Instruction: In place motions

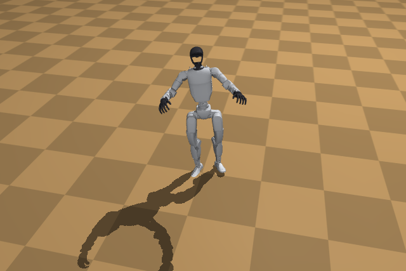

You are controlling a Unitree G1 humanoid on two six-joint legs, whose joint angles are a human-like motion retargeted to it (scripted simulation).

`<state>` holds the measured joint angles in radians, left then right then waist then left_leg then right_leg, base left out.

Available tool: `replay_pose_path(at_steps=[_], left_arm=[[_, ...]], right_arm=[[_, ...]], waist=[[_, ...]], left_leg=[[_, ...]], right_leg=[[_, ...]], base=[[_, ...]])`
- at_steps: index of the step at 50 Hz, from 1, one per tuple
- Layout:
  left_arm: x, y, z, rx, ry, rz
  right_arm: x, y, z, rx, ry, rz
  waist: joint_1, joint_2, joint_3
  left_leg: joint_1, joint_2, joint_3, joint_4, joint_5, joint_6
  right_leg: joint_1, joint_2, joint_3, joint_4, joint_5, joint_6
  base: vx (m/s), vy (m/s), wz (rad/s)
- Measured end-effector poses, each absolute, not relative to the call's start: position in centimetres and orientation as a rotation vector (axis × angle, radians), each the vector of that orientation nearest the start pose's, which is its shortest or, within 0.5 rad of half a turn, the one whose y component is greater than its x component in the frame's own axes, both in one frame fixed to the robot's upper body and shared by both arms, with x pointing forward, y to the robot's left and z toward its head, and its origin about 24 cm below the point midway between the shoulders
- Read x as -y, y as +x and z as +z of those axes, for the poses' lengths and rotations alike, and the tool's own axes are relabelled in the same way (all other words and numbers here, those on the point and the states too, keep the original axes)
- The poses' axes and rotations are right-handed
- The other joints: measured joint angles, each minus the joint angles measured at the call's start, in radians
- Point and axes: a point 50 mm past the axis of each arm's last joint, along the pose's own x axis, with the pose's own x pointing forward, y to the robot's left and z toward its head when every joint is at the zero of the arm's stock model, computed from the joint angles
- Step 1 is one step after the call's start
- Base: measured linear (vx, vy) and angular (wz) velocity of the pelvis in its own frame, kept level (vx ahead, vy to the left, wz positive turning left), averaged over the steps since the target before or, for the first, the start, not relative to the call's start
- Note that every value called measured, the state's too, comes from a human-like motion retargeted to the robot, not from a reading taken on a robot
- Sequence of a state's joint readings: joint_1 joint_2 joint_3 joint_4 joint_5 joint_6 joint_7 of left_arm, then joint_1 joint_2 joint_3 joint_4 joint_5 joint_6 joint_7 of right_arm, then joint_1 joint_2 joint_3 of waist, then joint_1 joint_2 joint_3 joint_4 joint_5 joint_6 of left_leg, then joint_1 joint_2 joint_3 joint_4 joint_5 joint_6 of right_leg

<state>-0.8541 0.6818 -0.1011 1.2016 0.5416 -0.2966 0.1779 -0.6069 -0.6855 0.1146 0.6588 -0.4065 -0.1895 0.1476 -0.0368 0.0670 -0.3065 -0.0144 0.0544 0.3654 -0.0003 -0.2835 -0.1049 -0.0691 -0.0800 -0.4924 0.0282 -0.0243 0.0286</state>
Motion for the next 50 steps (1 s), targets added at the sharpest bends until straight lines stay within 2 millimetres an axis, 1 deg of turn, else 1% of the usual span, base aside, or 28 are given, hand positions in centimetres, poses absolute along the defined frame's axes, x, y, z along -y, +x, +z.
replay_pose_path(at_steps=[2,4,5,7,9,11,13,15,17,18,19,20,21,22,24,25,27,30,33,35,37,38,40,42,44,46,48,50], left_arm=[[-31.9,33.6,6.4,-0.230,1.034,0.216],[-31.2,29.7,-0.4,-0.443,0.909,0.161],[-30.6,27.3,-3.5,-0.560,0.837,0.124],[-28.9,21.6,-9.2,-0.833,0.669,0.012],[-26.7,15.2,-13.4,-1.127,0.465,-0.115],[-24.3,9.0,-15.8,-1.413,0.241,-0.196],[-21.3,3.6,-16.9,-1.647,-0.009,-0.241],[-18.1,-1.0,-17.2,-1.781,-0.268,-0.228],[-14.5,-4.3,-17.2,-1.796,-0.505,-0.095],[-12.7,-5.4,-17.1,-1.780,-0.623,-0.004],[-11.0,-6.5,-16.9,-1.774,-0.727,0.077],[-9.5,-7.6,-16.6,-1.774,-0.822,0.155],[-8.1,-8.6,-16.2,-1.777,-0.918,0.242],[-6.9,-9.4,-15.9,-1.773,-1.006,0.329],[-5.8,-9.9,-15.6,-1.738,-1.133,0.476],[-5.6,-9.9,-15.5,-1.720,-1.175,0.538],[-6.0,-9.8,-15.7,-1.703,-1.180,0.589],[-7.6,-9.1,-16.1,-1.714,-1.082,0.510],[-10.9,-7.3,-16.7,-1.745,-0.894,0.297],[-13.8,-5.3,-17.1,-1.753,-0.746,0.191],[-16.3,-1.6,-17.4,-1.714,-0.625,0.160],[-17.1,0.9,-17.4,-1.662,-0.587,0.153],[-18.2,6.8,-16.8,-1.511,-0.560,0.106],[-18.6,13.1,-15.2,-1.348,-0.560,0.017],[-18.7,19.1,-12.7,-1.195,-0.529,-0.082],[-18.8,24.4,-9.6,-1.055,-0.462,-0.163],[-19.0,28.8,-6.1,-0.935,-0.382,-0.221],[-18.8,32.1,-2.9,-0.843,-0.316,-0.263]], right_arm=[[28.1,32.5,5.3,-0.257,-1.013,0.143],[27.9,28.4,-2.1,-0.557,-0.921,0.247],[27.8,25.7,-5.4,-0.717,-0.862,0.301],[27.3,19.6,-10.8,-1.059,-0.740,0.415],[26.3,12.7,-14.3,-1.379,-0.597,0.492],[25.2,6.1,-16.0,-1.636,-0.444,0.506],[23.9,-0.1,-16.5,-1.846,-0.273,0.492],[22.0,-5.7,-16.2,-1.994,-0.071,0.443],[19.9,-10.1,-15.5,-2.077,0.155,0.338],[19.1,-11.8,-15.1,-2.101,0.263,0.279],[18.1,-13.3,-14.6,-2.112,0.395,0.202],[17.2,-14.6,-14.1,-2.108,0.538,0.113],[16.9,-15.7,-13.6,-2.109,0.656,-0.001],[16.7,-16.6,-13.2,-2.103,0.748,-0.098],[17.1,-17.0,-12.9,-2.097,0.808,-0.214],[17.4,-17.0,-12.9,-2.093,0.813,-0.262],[18.4,-16.4,-13.2,-2.101,0.733,-0.302],[20.4,-14.1,-14.1,-2.088,0.525,-0.265],[22.2,-10.1,-15.2,-2.017,0.328,-0.170],[23.1,-6.5,-15.9,-1.914,0.257,-0.108],[23.0,-2.2,-16.4,-1.795,0.263,-0.044],[22.8,0.1,-16.5,-1.736,0.292,-0.019],[21.8,5.4,-16.4,-1.596,0.372,0.017],[20.4,11.4,-15.6,-1.416,0.428,0.055],[19.2,17.5,-13.7,-1.239,0.428,0.129],[18.4,23.0,-10.9,-1.082,0.377,0.224],[17.5,27.7,-7.6,-0.942,0.301,0.307],[16.4,31.4,-4.3,-0.809,0.234,0.370]], waist=[[0.001,-0.009,0.017],[0.004,-0.014,0.038],[0.006,-0.015,0.051],[0.005,-0.013,0.084],[0.002,-0.012,0.120],[-0.006,-0.013,0.147],[-0.013,-0.016,0.159],[-0.018,-0.020,0.161],[0.048,-0.035,0.152],[0.171,-0.056,0.144],[0.206,-0.059,0.138],[0.195,-0.052,0.133],[0.037,-0.031,0.145],[-0.061,-0.016,0.157],[-0.027,-0.016,0.177],[-0.021,-0.018,0.188],[-0.025,-0.018,0.208],[-0.032,-0.016,0.217],[-0.023,-0.011,0.211],[-0.017,-0.011,0.202],[-0.012,-0.018,0.183],[-0.011,-0.021,0.171],[-0.008,-0.023,0.141],[-0.006,-0.023,0.111],[-0.006,-0.023,0.089],[-0.010,-0.021,0.073],[-0.015,-0.018,0.059],[-0.017,-0.016,0.040]], left_leg=[[0.007,-0.003,0.003,-0.003,0.000,0.000],[0.013,-0.005,0.006,-0.004,0.000,-0.001],[0.016,-0.006,0.007,-0.005,0.000,-0.001],[0.026,-0.006,0.010,-0.006,0.000,-0.001],[0.037,-0.005,0.012,-0.007,-0.001,-0.001],[0.038,-0.006,0.006,-0.006,-0.002,0.000],[0.026,-0.007,-0.003,-0.003,-0.003,0.000],[0.008,-0.009,-0.012,0.001,-0.004,-0.001],[0.002,-0.006,0.055,0.000,-0.012,-0.007],[0.016,-0.001,0.189,-0.006,-0.026,-0.017],[0.013,0.006,0.219,-0.007,-0.028,-0.020],[0.002,0.014,0.198,-0.005,-0.025,-0.019],[-0.023,-0.003,0.037,0.005,-0.008,-0.008],[-0.037,-0.012,-0.060,0.012,0.003,-0.001],[-0.025,-0.001,-0.011,0.012,-0.003,-0.004],[-0.020,-0.004,0.001,0.011,-0.005,-0.003],[-0.012,-0.005,0.004,0.010,-0.004,-0.002],[-0.011,-0.005,0.002,0.010,-0.002,-0.002],[-0.019,-0.002,0.007,0.011,0.000,-0.002],[-0.022,0.000,0.010,0.011,0.003,-0.002],[-0.026,-0.001,0.012,0.011,0.005,-0.003],[-0.027,-0.002,0.011,0.011,0.006,-0.003],[-0.032,-0.004,0.006,0.011,0.007,-0.002],[-0.036,-0.005,0.003,0.011,0.006,-0.001],[-0.035,-0.004,0.001,0.012,0.005,0.001],[-0.032,-0.003,-0.002,0.013,0.003,0.002],[-0.027,-0.002,-0.002,0.014,0.001,0.003],[-0.023,0.000,-0.001,0.013,-0.002,0.003]], right_leg=[[0.001,-0.002,0.005,0.001,0.003,-0.001],[0.002,-0.005,0.010,0.003,0.005,-0.002],[0.003,-0.006,0.013,0.004,0.007,-0.003],[0.009,-0.006,0.017,0.005,0.009,-0.003],[0.020,-0.006,0.018,0.005,0.010,-0.003],[0.026,-0.007,0.012,0.003,0.010,-0.002],[0.024,-0.009,0.001,0.001,0.008,0.000],[0.019,-0.013,-0.011,-0.001,0.005,0.003],[-0.019,-0.013,0.052,0.028,-0.008,0.003],[-0.079,-0.005,0.184,0.085,-0.030,0.002],[-0.086,-0.002,0.214,0.090,-0.038,0.008],[-0.066,-0.003,0.193,0.070,-0.039,0.017],[-0.020,-0.017,0.035,0.017,-0.006,0.011],[0.008,-0.027,-0.059,-0.014,0.014,0.008],[0.003,-0.024,-0.007,-0.001,0.009,0.014],[0.010,-0.016,0.003,-0.008,0.007,0.009],[0.016,-0.012,0.006,-0.013,0.011,0.005],[0.014,-0.016,0.006,-0.012,0.017,0.005],[0.002,-0.015,0.011,-0.011,0.022,0.004],[-0.002,-0.016,0.012,-0.011,0.025,0.003],[-0.005,-0.017,0.011,-0.011,0.027,0.003],[-0.006,-0.018,0.009,-0.011,0.027,0.002],[-0.008,-0.017,0.004,-0.012,0.028,0.001],[-0.010,-0.017,-0.001,-0.011,0.026,0.000],[-0.008,-0.015,-0.004,-0.009,0.025,-0.001],[-0.005,-0.013,-0.005,-0.008,0.024,-0.002],[0.000,-0.009,-0.005,-0.008,0.022,-0.002],[0.001,-0.006,-0.002,-0.008,0.021,-0.002]], base=[[0.00,0.00,0.00],[-0.03,-0.01,-0.06],[-0.09,-0.01,-0.11],[-0.09,-0.01,-0.12],[-0.03,-0.02,-0.04],[-0.02,-0.02,0.10],[-0.04,-0.03,0.30],[0.04,-0.04,0.20],[0.13,-0.04,-2.03],[0.09,0.00,-3.49],[0.08,0.01,-2.33],[0.09,0.00,2.45],[0.07,-0.02,4.52],[0.00,-0.02,3.64],[-0.10,-0.01,-0.19],[-0.12,-0.02,-0.55],[-0.10,-0.02,-0.16],[-0.08,0.00,-0.01],[-0.09,0.03,-0.06],[-0.14,0.03,-0.02],[-0.11,-0.01,0.03],[0.00,0.00,0.00],[0.00,0.00,0.00],[-0.03,0.01,0.06],[0.00,0.00,0.00],[0.00,0.00,0.00],[0.03,-0.01,-0.02],[0.08,-0.03,-0.09]])
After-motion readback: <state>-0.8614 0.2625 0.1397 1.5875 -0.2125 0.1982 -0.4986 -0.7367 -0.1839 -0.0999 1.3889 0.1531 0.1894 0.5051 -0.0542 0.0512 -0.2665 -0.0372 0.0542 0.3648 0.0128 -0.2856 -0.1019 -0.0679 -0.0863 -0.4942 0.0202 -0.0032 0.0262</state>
